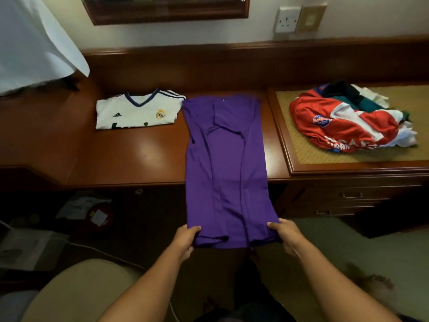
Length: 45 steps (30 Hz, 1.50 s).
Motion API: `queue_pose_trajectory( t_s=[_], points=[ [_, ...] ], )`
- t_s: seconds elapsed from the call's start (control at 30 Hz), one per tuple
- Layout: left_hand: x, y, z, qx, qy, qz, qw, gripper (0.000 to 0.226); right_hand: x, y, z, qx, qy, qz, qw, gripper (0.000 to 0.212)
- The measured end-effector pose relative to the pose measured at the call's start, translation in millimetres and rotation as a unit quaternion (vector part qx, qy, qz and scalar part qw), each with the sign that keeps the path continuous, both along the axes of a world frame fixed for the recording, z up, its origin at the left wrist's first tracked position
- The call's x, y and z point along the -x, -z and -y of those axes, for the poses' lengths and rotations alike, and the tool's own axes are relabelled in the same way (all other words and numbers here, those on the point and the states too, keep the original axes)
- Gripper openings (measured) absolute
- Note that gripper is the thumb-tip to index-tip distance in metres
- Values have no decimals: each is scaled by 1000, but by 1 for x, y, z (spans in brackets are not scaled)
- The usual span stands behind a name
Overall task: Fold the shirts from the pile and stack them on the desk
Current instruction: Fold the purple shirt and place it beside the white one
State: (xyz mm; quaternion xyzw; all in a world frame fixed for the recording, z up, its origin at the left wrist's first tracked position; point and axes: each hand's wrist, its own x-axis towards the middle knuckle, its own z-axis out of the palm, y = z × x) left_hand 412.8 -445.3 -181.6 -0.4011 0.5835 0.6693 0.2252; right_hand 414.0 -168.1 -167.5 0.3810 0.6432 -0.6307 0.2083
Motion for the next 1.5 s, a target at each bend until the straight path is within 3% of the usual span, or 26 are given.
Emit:
queue_pose_trajectory(
  t_s=[0.17,0.47,0.7,0.83,0.97,1.1,1.5],
  points=[
    [1,-17,2,26,-13,-24,999,18,3,-19,2,-15,2,-33,999,8],
    [25,-42,8,117,-55,-57,990,21,31,-49,24,-129,22,-85,988,10],
    [64,-74,0,214,-20,-151,965,64,74,-80,26,-207,10,-130,970,13],
    [107,-72,-2,191,1,-169,967,13,115,-89,20,-188,22,-144,971,26],
    [152,-67,0,92,-18,-120,988,19,164,-84,8,-103,38,-104,989,16],
    [192,-67,3,17,-63,-85,994,18,210,-75,2,-38,73,-67,994,19],
    [283,-41,4,-59,-136,7,989,10,304,-38,2,31,93,36,994,6]
  ],
)
